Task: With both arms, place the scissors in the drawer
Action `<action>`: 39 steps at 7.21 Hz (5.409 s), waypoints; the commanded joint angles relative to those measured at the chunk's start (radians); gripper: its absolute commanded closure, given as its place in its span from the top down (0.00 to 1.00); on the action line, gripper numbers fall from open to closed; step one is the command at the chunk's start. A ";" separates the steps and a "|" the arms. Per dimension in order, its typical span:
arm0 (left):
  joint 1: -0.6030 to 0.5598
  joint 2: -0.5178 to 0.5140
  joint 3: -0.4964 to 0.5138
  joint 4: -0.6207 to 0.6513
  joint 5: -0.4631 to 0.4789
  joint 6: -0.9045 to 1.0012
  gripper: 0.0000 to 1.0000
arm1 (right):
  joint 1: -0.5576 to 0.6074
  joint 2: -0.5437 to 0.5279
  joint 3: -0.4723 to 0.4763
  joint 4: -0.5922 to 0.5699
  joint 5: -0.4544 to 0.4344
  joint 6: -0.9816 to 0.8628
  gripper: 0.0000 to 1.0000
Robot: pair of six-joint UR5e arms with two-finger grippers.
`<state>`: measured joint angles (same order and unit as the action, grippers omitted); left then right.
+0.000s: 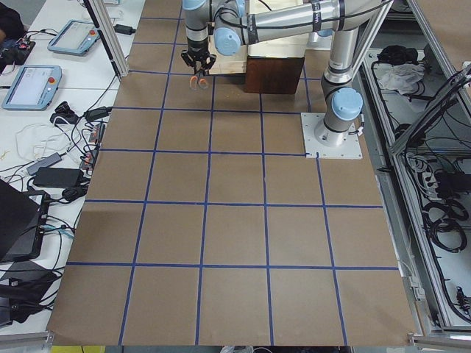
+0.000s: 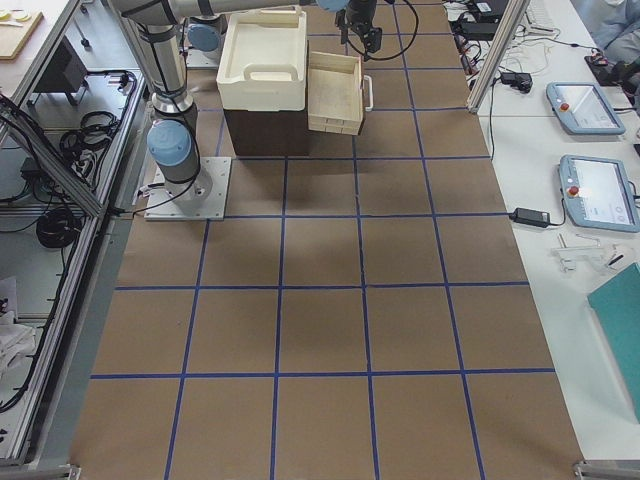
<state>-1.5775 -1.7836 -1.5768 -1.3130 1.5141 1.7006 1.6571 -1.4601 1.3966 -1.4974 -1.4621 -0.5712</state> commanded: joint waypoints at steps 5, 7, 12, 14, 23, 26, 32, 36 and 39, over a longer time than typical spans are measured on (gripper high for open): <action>-0.293 -0.023 -0.005 0.015 -0.014 -0.240 0.00 | -0.045 -0.098 0.082 0.026 -0.009 0.397 1.00; -0.357 -0.042 -0.006 0.018 -0.014 -0.243 0.00 | -0.048 -0.103 0.087 0.026 -0.012 0.401 1.00; -0.412 -0.108 -0.006 0.086 -0.022 -0.242 0.00 | -0.059 -0.124 0.104 0.023 -0.060 0.490 1.00; -0.417 -0.119 -0.005 0.089 -0.021 -0.257 0.77 | -0.059 -0.125 0.104 0.023 -0.060 0.495 1.00; -0.183 0.148 0.055 0.003 0.032 -1.045 0.85 | -0.059 -0.132 0.110 0.023 -0.090 0.482 1.00; 0.034 0.194 0.054 -0.131 0.032 -1.324 1.00 | -0.059 -0.134 0.111 0.020 -0.090 0.478 1.00; 0.116 0.240 -0.023 -0.212 0.090 -1.559 1.00 | -0.059 -0.134 0.113 0.022 -0.090 0.479 1.00; 0.102 0.250 -0.032 -0.212 0.080 -1.581 1.00 | -0.059 -0.134 0.113 0.023 -0.093 0.478 1.00; 0.099 0.251 -0.032 -0.212 0.078 -1.584 1.00 | -0.059 -0.134 0.113 0.023 -0.093 0.478 1.00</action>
<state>-1.4776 -1.5333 -1.6090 -1.5248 1.5926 0.1148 1.5988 -1.5938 1.5094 -1.4742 -1.5554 -0.0936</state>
